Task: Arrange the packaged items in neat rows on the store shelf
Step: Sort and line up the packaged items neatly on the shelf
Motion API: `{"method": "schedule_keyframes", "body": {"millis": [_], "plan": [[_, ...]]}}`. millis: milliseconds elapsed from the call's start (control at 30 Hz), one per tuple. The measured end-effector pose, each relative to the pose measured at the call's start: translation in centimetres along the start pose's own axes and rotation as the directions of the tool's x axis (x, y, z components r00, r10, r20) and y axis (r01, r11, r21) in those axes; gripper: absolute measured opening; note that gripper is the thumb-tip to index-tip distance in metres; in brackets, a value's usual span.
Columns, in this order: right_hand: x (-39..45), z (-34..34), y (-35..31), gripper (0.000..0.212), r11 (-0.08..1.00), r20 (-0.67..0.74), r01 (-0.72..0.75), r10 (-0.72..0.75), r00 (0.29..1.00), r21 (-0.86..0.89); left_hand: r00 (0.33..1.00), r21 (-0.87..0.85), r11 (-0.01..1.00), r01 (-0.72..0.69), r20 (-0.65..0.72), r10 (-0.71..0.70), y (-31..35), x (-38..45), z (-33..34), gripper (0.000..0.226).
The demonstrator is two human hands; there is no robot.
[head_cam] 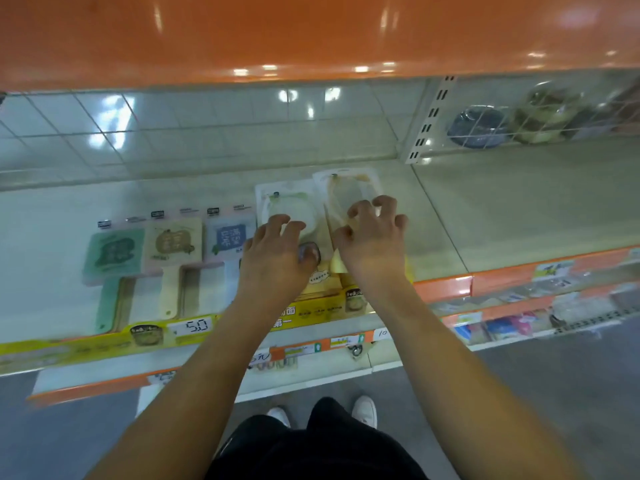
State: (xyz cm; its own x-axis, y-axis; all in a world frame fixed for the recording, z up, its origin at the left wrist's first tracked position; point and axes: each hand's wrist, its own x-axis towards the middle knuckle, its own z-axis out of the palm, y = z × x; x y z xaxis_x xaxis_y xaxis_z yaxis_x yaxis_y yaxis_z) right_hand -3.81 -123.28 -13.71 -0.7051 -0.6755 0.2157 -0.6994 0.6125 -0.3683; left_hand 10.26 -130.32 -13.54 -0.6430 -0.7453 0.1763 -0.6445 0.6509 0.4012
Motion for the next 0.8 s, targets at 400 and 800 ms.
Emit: {"method": "schedule_keyframes", "body": {"millis": [400, 800], "plan": [[-0.3, 0.6, 0.5, 0.042, 0.986, 0.186, -0.11, 0.132, 0.974, -0.124, 0.997, -0.014, 0.998, 0.056, 0.053, -0.055, -0.1, 0.7, 0.7, 0.046], [-0.1, 0.0, 2.0, 0.05, 0.996, 0.274, -0.067, 0.079, 0.958, -0.055, 0.992, 0.082, 0.992, 0.093, 0.078, -0.1, 0.9, -0.2, 1.8, 0.05]]}}
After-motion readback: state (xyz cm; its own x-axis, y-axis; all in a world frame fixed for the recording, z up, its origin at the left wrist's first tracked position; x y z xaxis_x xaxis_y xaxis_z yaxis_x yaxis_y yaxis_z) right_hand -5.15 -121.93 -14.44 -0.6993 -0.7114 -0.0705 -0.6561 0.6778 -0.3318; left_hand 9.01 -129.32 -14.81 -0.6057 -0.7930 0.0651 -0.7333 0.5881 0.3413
